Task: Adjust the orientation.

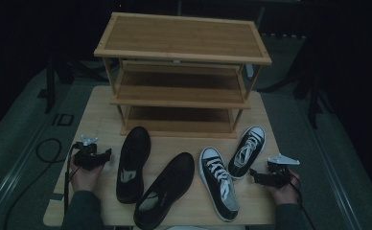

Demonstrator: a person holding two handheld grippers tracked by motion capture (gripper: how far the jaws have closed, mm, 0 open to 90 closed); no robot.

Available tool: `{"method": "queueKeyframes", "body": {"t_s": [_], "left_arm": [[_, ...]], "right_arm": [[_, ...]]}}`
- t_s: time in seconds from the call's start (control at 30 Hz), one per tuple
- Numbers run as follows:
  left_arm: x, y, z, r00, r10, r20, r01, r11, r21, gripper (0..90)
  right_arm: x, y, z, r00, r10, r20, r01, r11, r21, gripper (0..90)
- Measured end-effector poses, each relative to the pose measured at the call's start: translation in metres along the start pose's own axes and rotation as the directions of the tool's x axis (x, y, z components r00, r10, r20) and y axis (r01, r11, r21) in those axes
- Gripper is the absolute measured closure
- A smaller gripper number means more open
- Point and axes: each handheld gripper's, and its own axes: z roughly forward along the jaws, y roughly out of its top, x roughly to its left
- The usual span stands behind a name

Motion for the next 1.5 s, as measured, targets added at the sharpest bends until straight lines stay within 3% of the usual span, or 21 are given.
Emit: {"method": "queueKeyframes", "body": {"t_s": [0.33, 0.47, 1.27, 1.5], "left_arm": [[-0.001, 0.001, -0.003, 0.9998, 0.002, 0.019, -0.001, 1.0000, -0.004, 39.6], [0.000, 0.002, -0.006, 0.9989, -0.016, 0.043, 0.017, 0.9996, -0.022, 39.3], [-0.003, 0.002, -0.005, 0.9993, 0.010, 0.036, -0.009, 0.9999, -0.013, 38.0], [-0.005, 0.004, -0.011, 0.9984, 0.010, 0.056, -0.008, 0.9996, -0.026, 37.8]], "right_arm": [[0.000, 0.000, 0.000, 1.0000, -0.001, -0.001, 0.001, 1.000, 0.000, 13.1], [0.000, 0.000, 0.000, 1.0000, -0.001, -0.001, 0.001, 1.000, 0.001, 13.1], [0.000, 0.000, 0.000, 1.0000, -0.003, -0.003, 0.003, 1.000, 0.000, 13.1], [0.000, 0.000, 0.000, 1.0000, -0.001, -0.003, 0.001, 1.000, 0.000, 13.0]]}}
